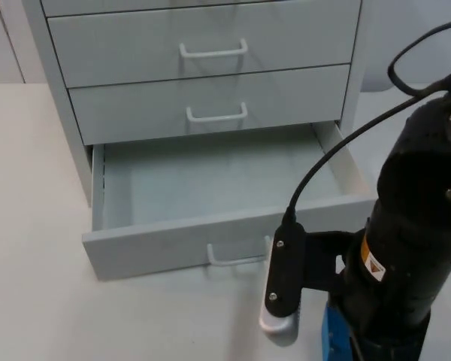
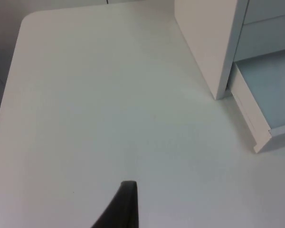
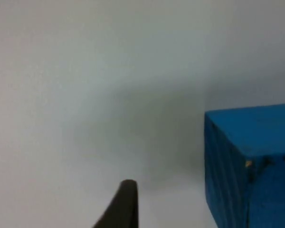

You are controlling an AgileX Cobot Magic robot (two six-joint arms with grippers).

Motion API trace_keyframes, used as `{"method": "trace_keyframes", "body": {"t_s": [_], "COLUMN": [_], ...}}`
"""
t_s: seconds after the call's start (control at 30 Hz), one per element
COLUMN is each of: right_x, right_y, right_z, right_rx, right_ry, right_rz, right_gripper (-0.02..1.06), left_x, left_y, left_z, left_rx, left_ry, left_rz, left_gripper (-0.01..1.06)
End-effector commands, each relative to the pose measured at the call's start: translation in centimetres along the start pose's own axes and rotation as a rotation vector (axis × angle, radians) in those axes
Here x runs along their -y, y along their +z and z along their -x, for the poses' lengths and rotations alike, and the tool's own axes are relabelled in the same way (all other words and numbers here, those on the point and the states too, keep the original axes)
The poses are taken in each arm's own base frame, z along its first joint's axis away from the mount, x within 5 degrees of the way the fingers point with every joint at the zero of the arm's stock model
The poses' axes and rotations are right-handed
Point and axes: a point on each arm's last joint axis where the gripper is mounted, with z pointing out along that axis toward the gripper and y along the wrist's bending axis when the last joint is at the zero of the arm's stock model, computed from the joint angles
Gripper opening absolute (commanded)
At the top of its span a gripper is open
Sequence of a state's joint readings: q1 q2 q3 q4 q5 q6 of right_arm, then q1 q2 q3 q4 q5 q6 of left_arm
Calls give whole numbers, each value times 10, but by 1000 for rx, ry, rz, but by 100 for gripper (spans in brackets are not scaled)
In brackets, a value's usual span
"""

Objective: Open the drawer with the left hand, place the block into the drawer with the right hand, then close the drawer with the left hand.

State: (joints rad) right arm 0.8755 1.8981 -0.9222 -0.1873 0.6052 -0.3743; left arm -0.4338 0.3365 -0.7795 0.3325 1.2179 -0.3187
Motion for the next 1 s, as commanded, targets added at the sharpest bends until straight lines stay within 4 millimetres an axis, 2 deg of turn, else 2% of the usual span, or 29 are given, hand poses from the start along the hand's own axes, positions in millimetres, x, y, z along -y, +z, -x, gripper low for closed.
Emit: {"method": "trace_keyframes", "body": {"t_s": [0.0, 0.17, 0.43, 0.5, 0.53, 0.57, 0.63, 0.73, 0.77, 0.83, 0.93, 0.97], "right_x": [0, 2, 2, 3, 3, 3, 3, 4, 4, 6, 9, 9], "right_y": [-1, -1, -1, -1, -1, -1, -5, -23, -23, -44, -86, -86], "right_z": [1, 3, 3, 3, 3, 3, 2, 1, 1, 0, -6, -6], "right_rx": [-2, 23, 24, 22, 16, 16, 21, 49, 49, 99, 228, 228], "right_ry": [-19, -26, -36, -44, -51, -51, -50, -17, -17, 49, 222, 222], "right_rz": [-6, -21, -26, -32, -34, -34, -39, -60, -60, -88, -136, -136], "right_gripper": [86, 69, 66, 50, 35, 35, 0, 0, 0, 0, 0, 0], "left_x": [0, 0, 0, 0, 0, 0, 0, 0, 0, -1, -1, -1], "left_y": [0, 0, 0, 0, 0, 0, 0, 0, 0, 0, 0, 0], "left_z": [-2, -2, -2, -2, -2, -2, -2, -2, -2, -2, -2, -2], "left_rx": [-6, -6, -6, -5, -5, -5, -5, -3, -3, -1, 0, 0], "left_ry": [-4, -4, -4, -3, -3, -3, -2, 0, 0, 2, 3, 3], "left_rz": [-5, -5, -5, -3, -3, -3, -2, 4, 4, 9, 13, 13], "left_gripper": [105, 105, 105, 105, 105, 105, 105, 105, 105, 105, 105, 105]}}
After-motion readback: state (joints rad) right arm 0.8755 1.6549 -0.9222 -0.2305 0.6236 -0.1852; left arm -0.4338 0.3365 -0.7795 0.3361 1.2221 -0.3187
